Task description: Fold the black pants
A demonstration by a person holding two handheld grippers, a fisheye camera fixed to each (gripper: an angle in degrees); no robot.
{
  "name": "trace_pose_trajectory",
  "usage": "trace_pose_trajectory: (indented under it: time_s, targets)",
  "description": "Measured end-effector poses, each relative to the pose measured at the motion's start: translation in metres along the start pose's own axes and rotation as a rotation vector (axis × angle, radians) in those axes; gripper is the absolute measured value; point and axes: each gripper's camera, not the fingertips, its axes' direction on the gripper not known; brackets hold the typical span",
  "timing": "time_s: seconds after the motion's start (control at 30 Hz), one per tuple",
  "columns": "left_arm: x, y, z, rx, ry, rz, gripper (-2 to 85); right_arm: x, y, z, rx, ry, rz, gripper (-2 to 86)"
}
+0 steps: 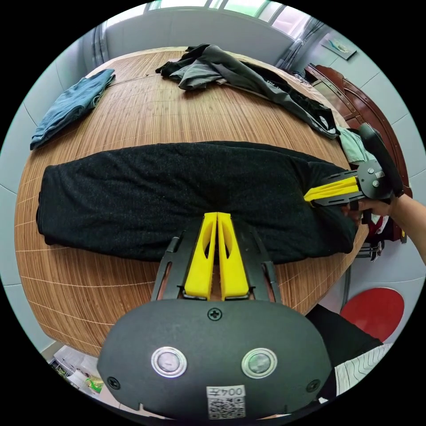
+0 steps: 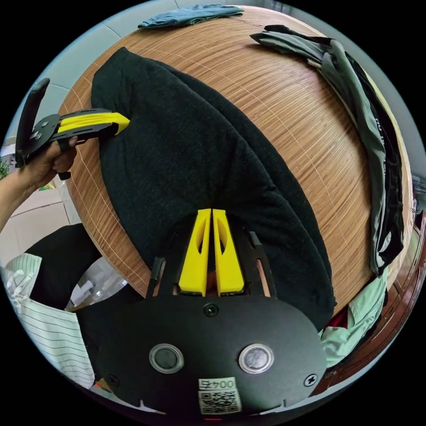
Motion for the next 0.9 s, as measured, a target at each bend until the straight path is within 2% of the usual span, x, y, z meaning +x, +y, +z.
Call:
trace_pose_trajectory:
  time_s: [0.13,0.23,0.3,0.37,0.43,0.6,0.9]
  targets:
    - [-0.012,0.015,0.002,0.028,0.004,0.008,0.5,-0.023,-0.016,0.008,0.001,0.109,-0.011,-0.4]
    - [-0.036,0.016,-0.004,-0.022,0.113,-0.001,0.4,-0.024,-0.028,0.001,-0.032,0.079,-0.014,0.0]
    - [-0.071,0.027,-0.029,0.064,0.173,-0.076,0.5,-0.019,-0.035,-0.024,0.068,0.027,0.013,0.6]
    - [-0.101,0.038,-0.051,0.134,0.114,-0.117,0.7,-0.014,-0.05,-0.06,0.237,-0.081,0.02,3.2]
    - [-0.135,0.047,-0.066,0.17,0.045,-0.151,1.1,-0.015,-0.069,-0.07,0.28,-0.069,-0.035,5.3]
    - [-0.22,0.064,-0.076,0.153,-0.123,-0.18,1.9,-0.016,-0.12,-0.044,0.132,-0.068,-0.175,8.6]
    - [-0.241,0.074,-0.054,0.087,-0.202,-0.137,2.1,0.007,-0.139,-0.016,-0.025,-0.142,-0.236,8.5]
